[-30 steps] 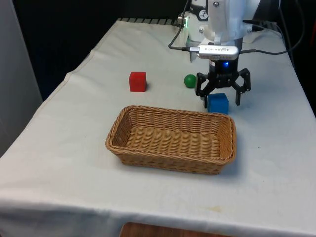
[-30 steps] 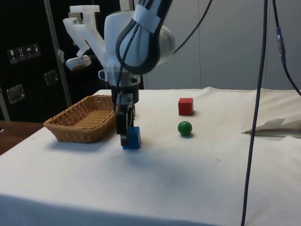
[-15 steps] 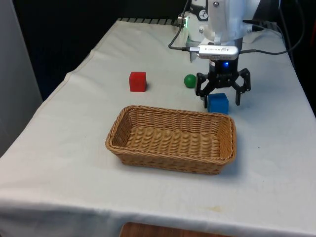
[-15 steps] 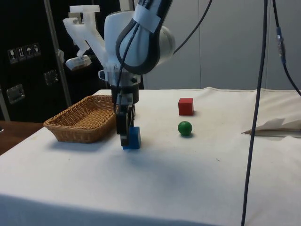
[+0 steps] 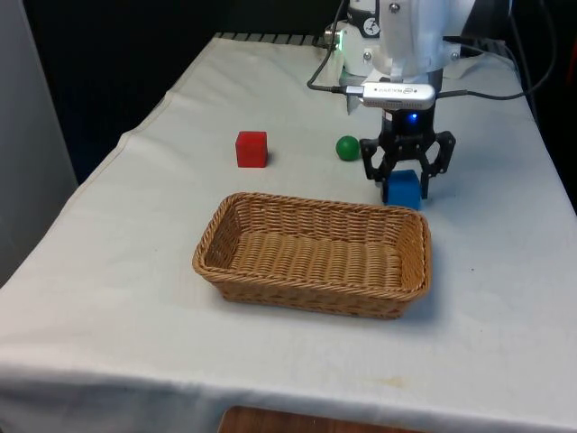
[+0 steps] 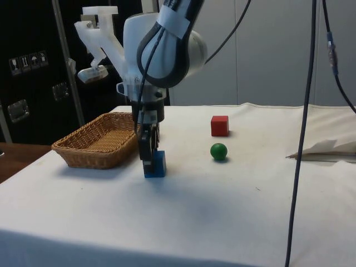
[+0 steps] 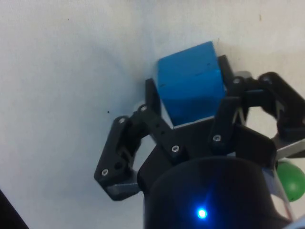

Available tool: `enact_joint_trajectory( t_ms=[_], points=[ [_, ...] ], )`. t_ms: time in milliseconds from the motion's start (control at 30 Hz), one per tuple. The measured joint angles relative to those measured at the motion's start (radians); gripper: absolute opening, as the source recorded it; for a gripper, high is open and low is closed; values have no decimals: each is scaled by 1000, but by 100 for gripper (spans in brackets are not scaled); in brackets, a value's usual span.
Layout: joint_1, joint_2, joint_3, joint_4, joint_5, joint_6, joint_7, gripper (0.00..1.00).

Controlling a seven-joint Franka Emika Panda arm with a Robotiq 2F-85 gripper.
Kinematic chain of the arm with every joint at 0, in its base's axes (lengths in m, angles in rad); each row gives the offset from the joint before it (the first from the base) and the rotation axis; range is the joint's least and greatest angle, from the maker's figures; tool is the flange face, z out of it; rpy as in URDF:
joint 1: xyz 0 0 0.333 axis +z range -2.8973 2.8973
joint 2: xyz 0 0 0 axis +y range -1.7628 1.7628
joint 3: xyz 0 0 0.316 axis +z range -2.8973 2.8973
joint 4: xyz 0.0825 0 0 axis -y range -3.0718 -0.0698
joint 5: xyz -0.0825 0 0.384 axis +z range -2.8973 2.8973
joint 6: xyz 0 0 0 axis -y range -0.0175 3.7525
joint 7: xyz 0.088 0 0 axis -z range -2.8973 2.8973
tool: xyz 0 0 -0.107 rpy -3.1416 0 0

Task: Place all non-red objects into the basket.

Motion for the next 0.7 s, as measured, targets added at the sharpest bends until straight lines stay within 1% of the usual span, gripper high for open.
enact_joint_trajectory(
  t_ms=[33,67,400,533,600,667,700],
  points=[
    [0,0,0,0,0,0,0,15],
    [0,0,-1,0,0,-1,0,3],
    [0,-3,-1,2,0,-1,0,3],
    [0,-22,-3,2,0,-12,3,3],
    [0,-51,-6,-1,0,-36,5,3],
    [0,-51,-6,-1,0,-36,5,3],
    [0,-61,-7,-1,-1,-46,5,3]
  ],
)
